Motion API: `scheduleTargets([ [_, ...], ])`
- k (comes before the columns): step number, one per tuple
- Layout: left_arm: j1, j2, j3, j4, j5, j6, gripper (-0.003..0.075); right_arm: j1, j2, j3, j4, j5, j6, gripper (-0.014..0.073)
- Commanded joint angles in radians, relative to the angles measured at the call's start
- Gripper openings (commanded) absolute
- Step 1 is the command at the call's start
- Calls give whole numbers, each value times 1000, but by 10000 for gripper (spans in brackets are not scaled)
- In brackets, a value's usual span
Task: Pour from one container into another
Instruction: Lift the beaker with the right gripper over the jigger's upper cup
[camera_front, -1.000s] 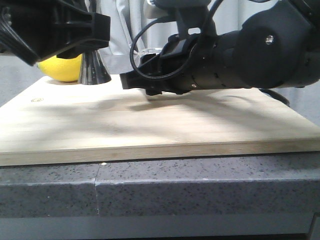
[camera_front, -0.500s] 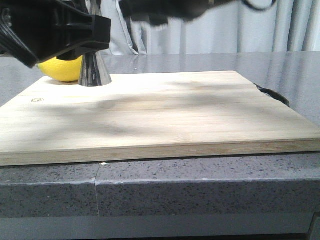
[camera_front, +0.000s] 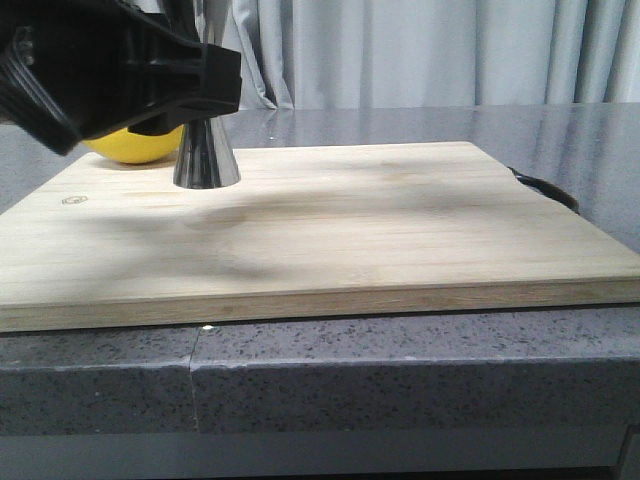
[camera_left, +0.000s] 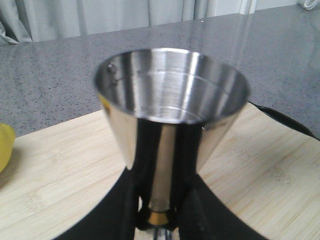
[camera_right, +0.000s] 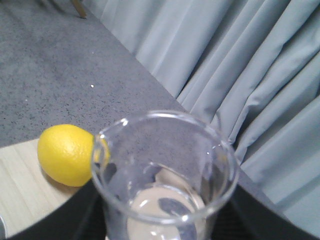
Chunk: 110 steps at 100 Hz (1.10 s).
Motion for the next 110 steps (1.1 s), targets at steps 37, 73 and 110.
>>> scheduleTargets([
  [37, -8, -32, -26, 9, -89, -11, -19, 10, -48, -39, -228, -4, -8, 174],
  [73, -2, -32, -26, 9, -93, -11, -19, 68, -48, -39, -311, -2, -8, 174],
  [110, 16, -32, -26, 9, -95, -11, -19, 69, -48, -39, -422, -3, -8, 174],
])
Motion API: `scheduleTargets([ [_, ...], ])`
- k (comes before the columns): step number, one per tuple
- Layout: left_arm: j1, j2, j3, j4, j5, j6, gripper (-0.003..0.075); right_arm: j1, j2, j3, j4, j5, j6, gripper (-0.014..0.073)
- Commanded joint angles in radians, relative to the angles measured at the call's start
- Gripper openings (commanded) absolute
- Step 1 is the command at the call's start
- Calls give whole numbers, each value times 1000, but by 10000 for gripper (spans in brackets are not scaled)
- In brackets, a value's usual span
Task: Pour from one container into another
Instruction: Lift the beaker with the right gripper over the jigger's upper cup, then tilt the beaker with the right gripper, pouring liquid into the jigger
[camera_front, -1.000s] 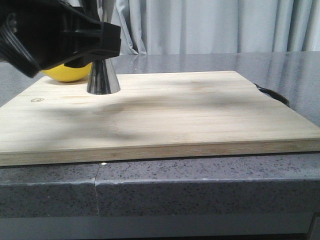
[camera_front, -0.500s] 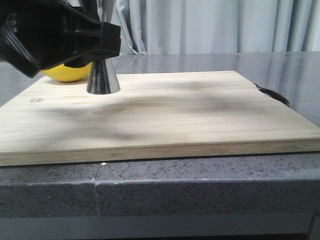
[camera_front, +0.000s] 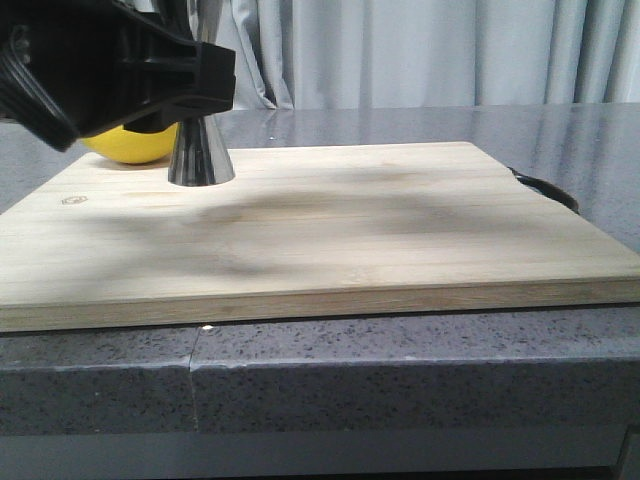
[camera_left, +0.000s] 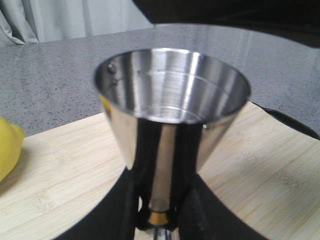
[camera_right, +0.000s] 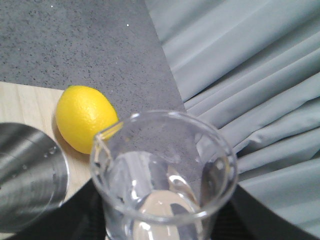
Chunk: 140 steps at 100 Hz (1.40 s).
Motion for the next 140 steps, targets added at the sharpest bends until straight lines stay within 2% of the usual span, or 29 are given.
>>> scheduleTargets([
  [1, 3, -32, -26, 8, -93, -9, -19, 2, -48, -37, -42, -80, -5, 174],
  [140, 3, -32, -26, 8, -93, -9, -19, 2, -48, -37, -377, -80, -5, 174],
])
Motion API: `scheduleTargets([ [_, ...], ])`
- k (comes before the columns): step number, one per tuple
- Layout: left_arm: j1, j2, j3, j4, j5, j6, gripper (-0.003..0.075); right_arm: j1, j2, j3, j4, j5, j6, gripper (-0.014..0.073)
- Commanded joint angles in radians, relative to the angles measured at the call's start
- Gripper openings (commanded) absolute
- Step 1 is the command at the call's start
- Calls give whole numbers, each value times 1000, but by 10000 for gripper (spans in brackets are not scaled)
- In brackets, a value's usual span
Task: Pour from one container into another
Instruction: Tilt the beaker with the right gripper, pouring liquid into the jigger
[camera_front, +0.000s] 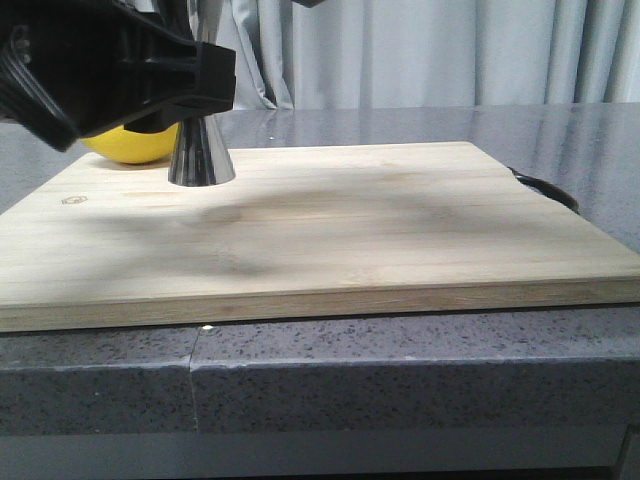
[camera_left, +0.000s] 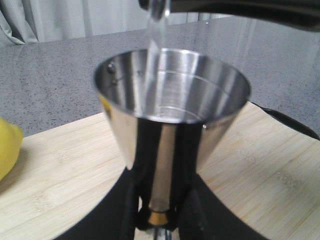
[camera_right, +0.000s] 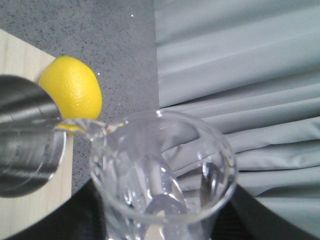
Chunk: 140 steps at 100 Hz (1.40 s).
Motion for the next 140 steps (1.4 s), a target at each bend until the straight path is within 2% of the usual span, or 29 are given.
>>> scheduleTargets([
  [1, 3, -32, -26, 8, -93, -9, -19, 2, -48, -37, -37, -69, -3, 174],
  [49, 3, -32, -26, 8, -91, -9, -19, 2, -48, -37, -152, -64, -3, 174],
  [96, 3, -32, -26, 8, -91, -9, -19, 2, -48, -37, -353, -64, -3, 174],
  [140, 3, -32, -26, 8, -91, -9, -19, 2, -48, -37, -361, -64, -3, 174],
])
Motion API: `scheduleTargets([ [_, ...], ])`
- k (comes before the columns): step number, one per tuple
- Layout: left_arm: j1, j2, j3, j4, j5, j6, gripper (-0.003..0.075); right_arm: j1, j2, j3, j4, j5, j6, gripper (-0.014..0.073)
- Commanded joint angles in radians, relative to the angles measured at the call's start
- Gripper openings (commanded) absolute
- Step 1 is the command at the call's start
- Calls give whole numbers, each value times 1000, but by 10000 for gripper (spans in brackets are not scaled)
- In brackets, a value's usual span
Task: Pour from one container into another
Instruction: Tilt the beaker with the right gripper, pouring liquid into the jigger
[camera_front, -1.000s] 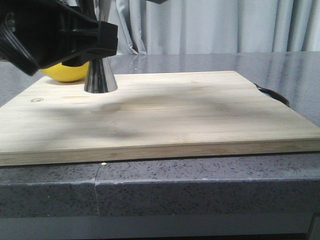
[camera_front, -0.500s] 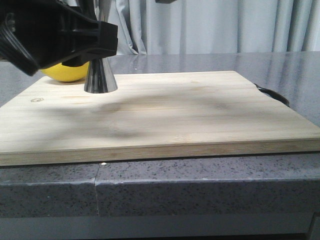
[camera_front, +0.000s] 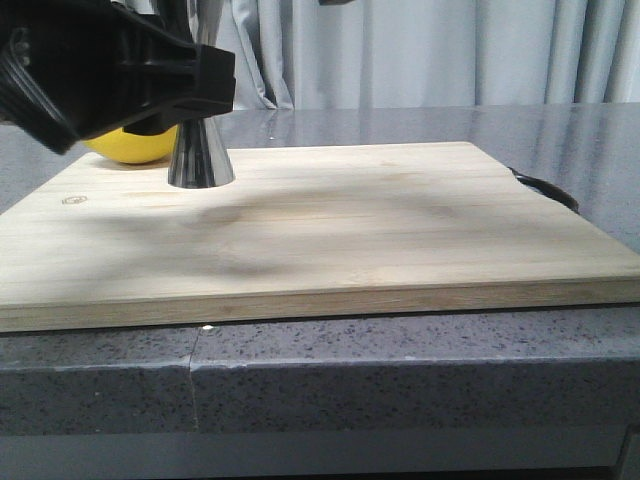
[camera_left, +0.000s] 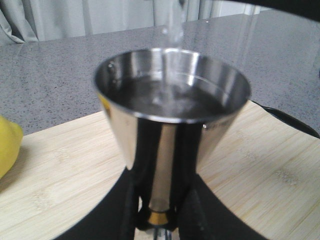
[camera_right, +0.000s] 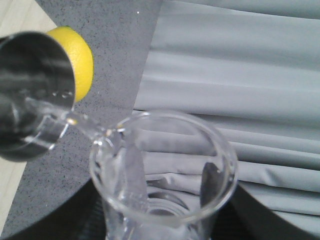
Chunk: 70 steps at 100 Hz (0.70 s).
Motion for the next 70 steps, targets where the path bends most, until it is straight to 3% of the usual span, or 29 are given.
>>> scheduleTargets([
  [1, 3, -32, -27, 8, -91, -9, -19, 2, -48, -37, -6, -35, -3, 174],
  [39, 3, -32, -27, 8, -91, -9, -19, 2, -48, -37, 1, -35, 0, 174],
  [58, 3, -32, -27, 8, -91, -9, -19, 2, -48, -37, 81, -35, 15, 174],
  [70, 3, -32, -27, 8, -91, -9, -19, 2, -48, -37, 209, -27, 15, 174],
])
